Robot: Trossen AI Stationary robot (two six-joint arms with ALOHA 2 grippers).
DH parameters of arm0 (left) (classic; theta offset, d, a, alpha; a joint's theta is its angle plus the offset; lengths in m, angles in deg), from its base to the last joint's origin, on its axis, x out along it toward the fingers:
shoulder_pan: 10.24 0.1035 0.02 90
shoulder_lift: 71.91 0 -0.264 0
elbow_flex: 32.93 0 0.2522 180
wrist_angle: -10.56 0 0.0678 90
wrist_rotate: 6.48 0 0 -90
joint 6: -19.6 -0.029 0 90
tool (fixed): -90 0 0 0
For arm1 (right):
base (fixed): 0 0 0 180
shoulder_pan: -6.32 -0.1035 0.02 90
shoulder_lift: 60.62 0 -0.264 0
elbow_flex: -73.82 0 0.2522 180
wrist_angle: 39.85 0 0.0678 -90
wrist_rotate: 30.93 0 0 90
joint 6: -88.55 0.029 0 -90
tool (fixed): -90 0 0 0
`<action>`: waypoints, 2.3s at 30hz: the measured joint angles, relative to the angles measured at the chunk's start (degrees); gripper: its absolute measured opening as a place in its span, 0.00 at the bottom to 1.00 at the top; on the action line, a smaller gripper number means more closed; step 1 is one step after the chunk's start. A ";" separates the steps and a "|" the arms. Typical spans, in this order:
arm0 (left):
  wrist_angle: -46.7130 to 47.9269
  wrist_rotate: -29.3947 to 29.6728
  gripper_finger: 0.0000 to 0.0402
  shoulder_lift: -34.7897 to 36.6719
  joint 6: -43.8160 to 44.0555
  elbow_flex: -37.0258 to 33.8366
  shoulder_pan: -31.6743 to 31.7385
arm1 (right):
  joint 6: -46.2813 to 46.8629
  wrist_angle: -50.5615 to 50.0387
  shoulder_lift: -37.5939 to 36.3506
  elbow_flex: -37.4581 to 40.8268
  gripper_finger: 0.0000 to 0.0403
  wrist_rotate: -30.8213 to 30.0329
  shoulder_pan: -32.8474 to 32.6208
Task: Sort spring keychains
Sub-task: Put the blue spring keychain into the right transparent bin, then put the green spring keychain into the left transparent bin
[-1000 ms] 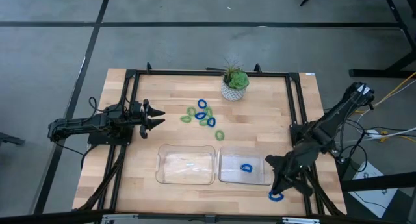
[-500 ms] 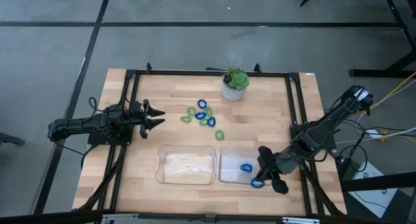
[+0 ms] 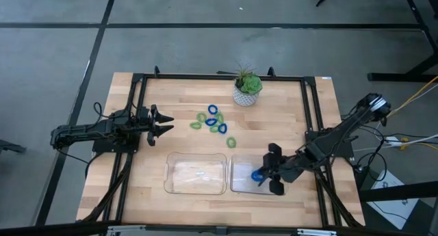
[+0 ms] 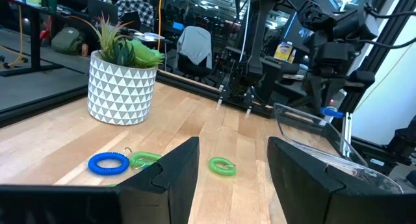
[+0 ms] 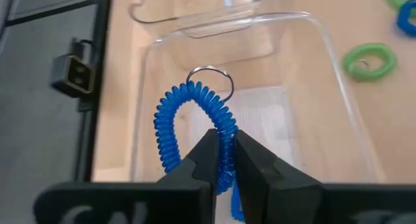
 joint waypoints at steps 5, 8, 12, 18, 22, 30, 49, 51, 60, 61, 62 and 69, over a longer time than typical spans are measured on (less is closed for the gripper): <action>0.00 0.00 0.44 0.01 -0.01 0.00 0.00 | 0.28 -0.07 2.46 0.00 0.12 -0.80 0.68; -0.01 0.01 0.44 0.01 0.00 0.01 0.00 | 0.28 -0.09 4.15 0.00 0.13 -0.80 0.77; 0.00 -0.01 0.44 0.02 0.00 -0.01 0.00 | 0.21 -0.16 6.51 0.00 0.14 -0.79 0.77; -0.01 -0.01 0.44 0.02 -0.02 0.01 0.01 | 0.28 -1.29 9.00 0.00 0.18 1.16 0.77; 0.00 0.00 0.44 0.02 -0.02 0.01 -0.01 | 0.07 -1.67 9.52 0.00 0.23 4.08 0.79; 0.01 -0.01 0.44 0.00 -0.02 -0.01 0.01 | -0.78 -3.24 9.50 0.00 0.40 7.84 3.32; 0.00 -0.01 0.44 0.02 -0.02 0.01 0.01 | 1.59 -0.04 9.43 -2.12 0.42 20.92 6.56; 0.01 0.01 0.44 0.01 0.00 0.01 -0.01 | 1.05 -0.17 9.43 -3.63 0.42 20.92 6.56; 0.00 0.00 0.44 0.01 -0.01 -0.01 -0.01 | -8.55 0.15 9.41 -13.48 0.41 20.70 8.18; 0.01 -0.01 0.44 0.02 -0.02 0.01 -0.01 | -9.26 0.13 9.41 -14.62 0.41 20.70 8.59; 0.00 -0.01 0.44 0.01 0.00 -0.01 0.00 | -9.99 0.11 9.41 -15.72 0.41 20.71 8.97; -0.01 0.00 0.44 0.02 -0.02 -0.01 0.00 | -18.75 0.22 9.39 -21.42 0.41 20.70 10.96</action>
